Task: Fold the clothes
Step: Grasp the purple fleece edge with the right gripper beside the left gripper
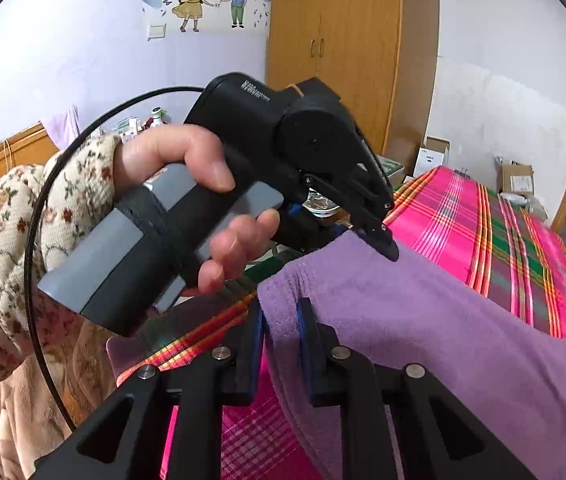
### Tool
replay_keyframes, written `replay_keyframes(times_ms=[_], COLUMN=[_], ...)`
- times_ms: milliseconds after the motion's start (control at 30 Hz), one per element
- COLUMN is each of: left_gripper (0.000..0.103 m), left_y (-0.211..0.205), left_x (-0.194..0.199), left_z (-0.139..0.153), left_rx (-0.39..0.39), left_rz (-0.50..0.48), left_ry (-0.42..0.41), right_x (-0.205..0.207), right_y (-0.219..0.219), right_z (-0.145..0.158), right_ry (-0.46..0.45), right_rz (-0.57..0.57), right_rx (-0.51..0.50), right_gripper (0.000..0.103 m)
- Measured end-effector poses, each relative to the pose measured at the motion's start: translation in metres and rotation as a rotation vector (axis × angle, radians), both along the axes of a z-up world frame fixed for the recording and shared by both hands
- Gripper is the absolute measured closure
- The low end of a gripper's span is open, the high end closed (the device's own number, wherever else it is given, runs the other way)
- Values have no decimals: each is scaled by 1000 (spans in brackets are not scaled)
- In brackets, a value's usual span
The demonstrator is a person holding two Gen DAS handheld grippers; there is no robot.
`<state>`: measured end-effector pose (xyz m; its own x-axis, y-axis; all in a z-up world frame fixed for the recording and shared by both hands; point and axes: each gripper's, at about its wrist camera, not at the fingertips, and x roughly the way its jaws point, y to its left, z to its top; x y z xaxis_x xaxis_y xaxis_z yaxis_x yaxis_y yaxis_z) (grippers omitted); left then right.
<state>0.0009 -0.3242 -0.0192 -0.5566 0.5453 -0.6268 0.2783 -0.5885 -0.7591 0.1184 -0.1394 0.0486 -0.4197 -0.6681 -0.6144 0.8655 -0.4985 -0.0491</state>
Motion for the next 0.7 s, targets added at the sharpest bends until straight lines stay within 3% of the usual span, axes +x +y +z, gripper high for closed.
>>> replay_keyframes(times_ms=[167,333,700], left_gripper=[90,90,90], left_y=[6,16,62], left_x=[2,6,-5], left_z=[4,21,67], left_rx=[-14,-28,-73], left_rz=[2,6,-37], left_ry=[-1,23,94], right_x=[1,-13,-3], right_y=[10,29,93], right_z=[5,17,53], right_ry=[-1,3,12], right_rz=[0,-4,-74], right_rx=[-30,-78,-181], right_gripper=[86,86,86])
